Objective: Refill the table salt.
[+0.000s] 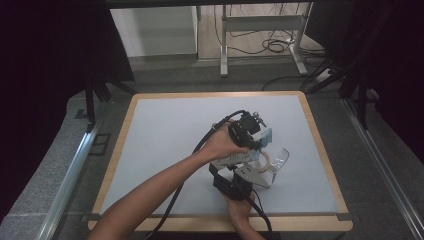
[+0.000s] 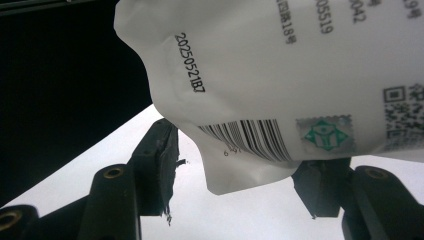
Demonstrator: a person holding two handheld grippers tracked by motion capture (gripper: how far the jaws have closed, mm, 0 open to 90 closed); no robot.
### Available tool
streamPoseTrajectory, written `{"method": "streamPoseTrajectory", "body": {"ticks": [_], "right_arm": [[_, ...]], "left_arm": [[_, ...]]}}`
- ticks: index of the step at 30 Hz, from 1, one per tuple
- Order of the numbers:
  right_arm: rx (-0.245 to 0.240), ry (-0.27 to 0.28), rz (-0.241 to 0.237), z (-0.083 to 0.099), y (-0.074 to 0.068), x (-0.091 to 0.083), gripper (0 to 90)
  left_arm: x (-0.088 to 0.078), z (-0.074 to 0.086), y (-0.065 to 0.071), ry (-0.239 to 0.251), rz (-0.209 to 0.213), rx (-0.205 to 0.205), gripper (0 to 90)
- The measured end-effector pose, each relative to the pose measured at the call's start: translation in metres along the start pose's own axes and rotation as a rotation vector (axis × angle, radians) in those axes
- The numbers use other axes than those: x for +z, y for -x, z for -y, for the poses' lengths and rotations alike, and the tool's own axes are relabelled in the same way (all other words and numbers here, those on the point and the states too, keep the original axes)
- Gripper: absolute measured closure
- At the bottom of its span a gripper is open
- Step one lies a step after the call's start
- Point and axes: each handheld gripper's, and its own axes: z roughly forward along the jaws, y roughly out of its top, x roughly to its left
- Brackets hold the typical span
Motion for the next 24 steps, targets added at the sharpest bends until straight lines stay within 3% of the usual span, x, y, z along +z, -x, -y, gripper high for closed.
{"method": "streamPoseTrajectory", "body": {"ticks": [9,12,24], "right_arm": [[-0.019,-0.006,0.018,-0.0002,-0.0026,0.001,41.9],[-0.073,-0.006,0.04,0.0006,-0.0047,0.0025,41.9],[-0.059,0.006,0.045,-0.0027,-0.0048,0.0029,41.8]], "left_arm": [[-0.0014,0.0005,0.0006,-0.001,0.002,0.001,90.0],[-0.002,0.0005,0.0011,-0.002,0.001,-0.001,90.0],[-0.0009,-0.0042,0.0042,-0.022,-0.005,0.014,90.0]]}}
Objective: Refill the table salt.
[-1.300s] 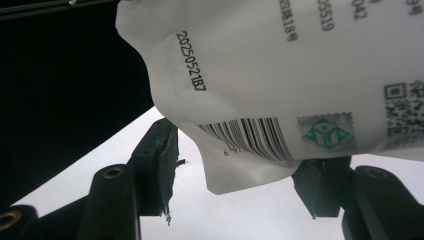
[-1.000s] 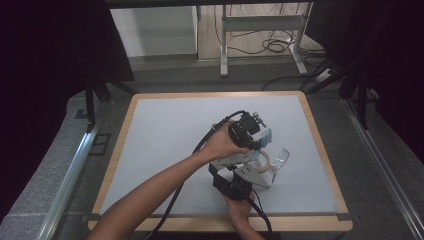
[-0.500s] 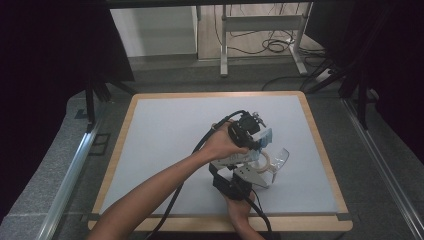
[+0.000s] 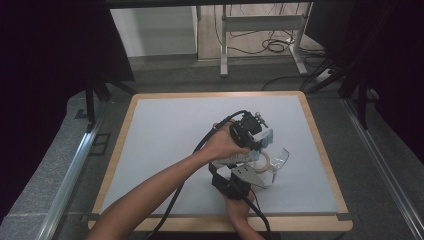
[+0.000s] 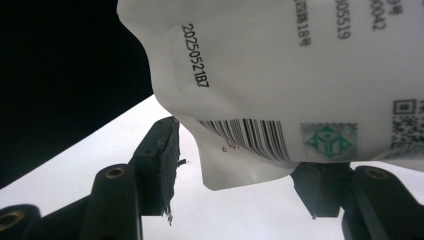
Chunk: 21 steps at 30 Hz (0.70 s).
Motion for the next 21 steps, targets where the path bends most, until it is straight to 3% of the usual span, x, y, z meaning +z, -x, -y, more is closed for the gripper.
{"method": "streamPoseTrajectory", "body": {"ticks": [21], "right_arm": [[0.019,0.008,0.009,-0.0005,0.0063,0.0013,45.0]], "left_arm": [[0.0076,-0.005,0.0025,-0.021,-0.003,0.007,90.0]]}}
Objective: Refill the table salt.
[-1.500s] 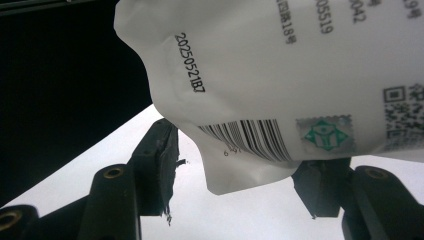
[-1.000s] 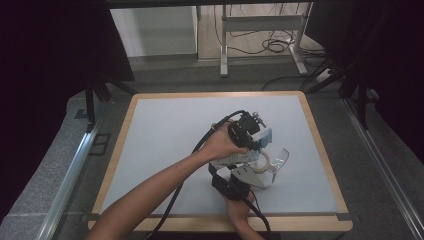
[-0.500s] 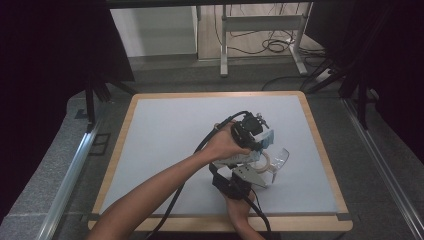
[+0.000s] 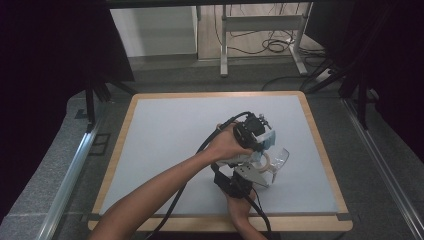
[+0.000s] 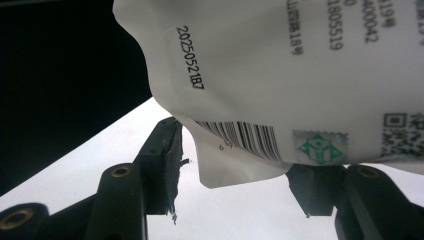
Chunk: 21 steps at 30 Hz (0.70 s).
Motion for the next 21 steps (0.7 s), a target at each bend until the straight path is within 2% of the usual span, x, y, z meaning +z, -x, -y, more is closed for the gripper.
{"method": "streamPoseTrajectory", "body": {"ticks": [21], "right_arm": [[0.006,0.013,-0.009,-0.0029,-0.001,-0.0015,44.9]], "left_arm": [[0.001,-0.0046,0.0002,-0.013,-0.006,0.0,90.0]]}}
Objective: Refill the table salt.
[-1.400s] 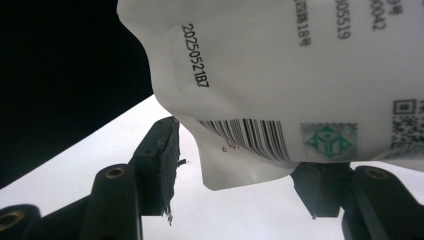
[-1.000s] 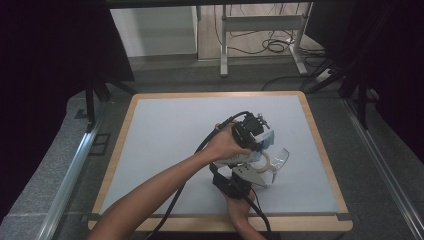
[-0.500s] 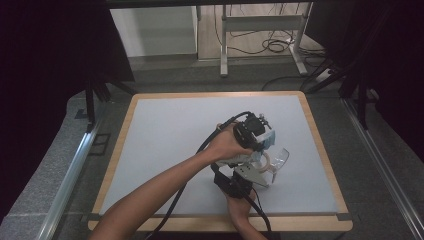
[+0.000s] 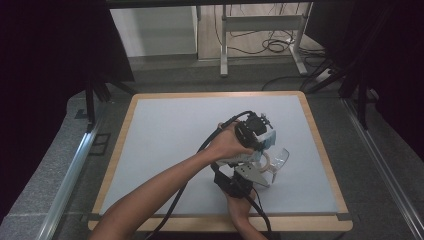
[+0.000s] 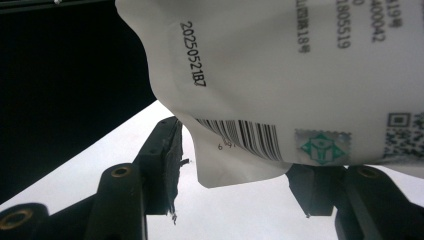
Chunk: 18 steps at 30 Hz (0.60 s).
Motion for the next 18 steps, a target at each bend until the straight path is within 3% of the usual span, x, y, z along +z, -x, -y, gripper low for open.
{"method": "streamPoseTrajectory", "body": {"ticks": [18], "right_arm": [[-0.004,0.008,-0.002,-0.0008,-0.0012,-0.0005,45.0]], "left_arm": [[-0.0008,0.0,0.0,0.0,0.002,-0.003,90.0]]}}
